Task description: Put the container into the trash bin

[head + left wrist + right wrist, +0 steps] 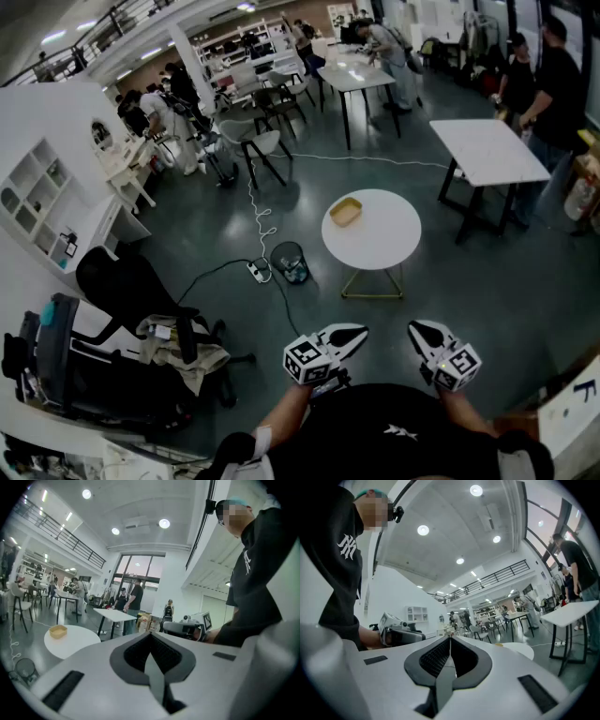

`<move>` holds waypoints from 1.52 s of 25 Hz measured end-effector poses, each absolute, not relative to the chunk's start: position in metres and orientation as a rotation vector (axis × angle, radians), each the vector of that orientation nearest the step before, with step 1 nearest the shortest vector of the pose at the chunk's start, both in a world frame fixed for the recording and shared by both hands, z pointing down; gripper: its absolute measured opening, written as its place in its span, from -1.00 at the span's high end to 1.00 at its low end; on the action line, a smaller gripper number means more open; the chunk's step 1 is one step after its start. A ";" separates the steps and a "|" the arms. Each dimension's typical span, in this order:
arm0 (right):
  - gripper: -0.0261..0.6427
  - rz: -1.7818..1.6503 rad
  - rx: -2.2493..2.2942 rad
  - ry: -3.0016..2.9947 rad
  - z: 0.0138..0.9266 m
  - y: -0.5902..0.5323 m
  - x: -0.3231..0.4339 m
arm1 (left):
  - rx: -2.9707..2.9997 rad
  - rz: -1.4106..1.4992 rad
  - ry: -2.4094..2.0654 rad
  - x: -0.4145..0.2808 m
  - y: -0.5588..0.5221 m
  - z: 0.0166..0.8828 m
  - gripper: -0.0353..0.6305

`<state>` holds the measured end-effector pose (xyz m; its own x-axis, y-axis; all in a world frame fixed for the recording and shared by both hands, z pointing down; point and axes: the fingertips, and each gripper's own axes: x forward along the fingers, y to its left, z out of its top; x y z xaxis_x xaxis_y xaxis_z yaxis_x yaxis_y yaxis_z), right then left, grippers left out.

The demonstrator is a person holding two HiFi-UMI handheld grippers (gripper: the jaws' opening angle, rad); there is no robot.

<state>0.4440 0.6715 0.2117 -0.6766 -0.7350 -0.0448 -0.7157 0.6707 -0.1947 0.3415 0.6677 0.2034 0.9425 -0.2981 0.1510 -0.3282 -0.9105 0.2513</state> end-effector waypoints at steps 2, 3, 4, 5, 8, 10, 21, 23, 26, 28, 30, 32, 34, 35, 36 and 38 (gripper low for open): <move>0.81 -0.248 -1.238 2.780 0.205 0.658 0.436 | 2.830 0.117 -0.460 0.335 0.659 0.198 0.88; 0.81 -0.249 -1.238 2.782 0.200 0.653 0.431 | 2.824 0.099 -0.461 0.332 0.655 0.196 0.88; 0.81 -0.247 -1.225 2.777 0.194 0.651 0.426 | 2.812 0.077 -0.462 0.329 0.653 0.194 0.88; 0.81 -0.243 -1.208 2.773 0.190 0.650 0.422 | 2.798 0.044 -0.456 0.326 0.653 0.192 0.88; 0.81 -0.234 -1.192 2.784 0.190 0.653 0.416 | 2.798 -0.032 -0.443 0.322 0.656 0.180 0.88; 0.81 -0.246 -1.196 2.785 0.197 0.657 0.417 | 2.813 -0.015 -0.455 0.321 0.655 0.183 0.88; 0.80 -0.309 -1.269 2.735 0.207 0.662 0.436 | 2.816 0.061 -0.469 0.324 0.662 0.206 0.88; 0.80 -0.301 -1.251 2.744 0.206 0.665 0.436 | 2.814 0.066 -0.473 0.325 0.664 0.207 0.88; 0.80 -0.308 -1.224 2.773 0.204 0.671 0.438 | 2.800 0.069 -0.483 0.329 0.669 0.202 0.88; 0.80 -0.292 -1.216 2.794 0.203 0.674 0.441 | 2.801 0.068 -0.500 0.329 0.670 0.200 0.88; 0.80 -0.290 -1.211 2.807 0.203 0.676 0.445 | 2.800 0.067 -0.514 0.328 0.673 0.199 0.88; 0.80 -0.303 -1.192 2.815 0.205 0.680 0.447 | 2.787 0.069 -0.525 0.329 0.676 0.201 0.88; 0.80 -0.324 -1.158 2.827 0.208 0.685 0.449 | 2.772 0.067 -0.543 0.332 0.679 0.204 0.88; 0.80 -0.331 -1.140 2.826 0.208 0.688 0.451 | 2.768 0.070 -0.552 0.335 0.681 0.206 0.88; 0.80 -0.334 -1.128 2.823 0.208 0.692 0.453 | 2.765 0.077 -0.560 0.339 0.684 0.207 0.88; 0.80 -0.334 -1.122 2.825 0.211 0.699 0.456 | 2.760 0.092 -0.573 0.343 0.689 0.211 0.88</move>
<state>0.4563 0.6993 0.2110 -0.7277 -0.6859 0.0024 -0.6675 0.7074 -0.2324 0.3433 0.6894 0.2114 0.9174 -0.3773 0.1263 -0.3979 -0.8683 0.2962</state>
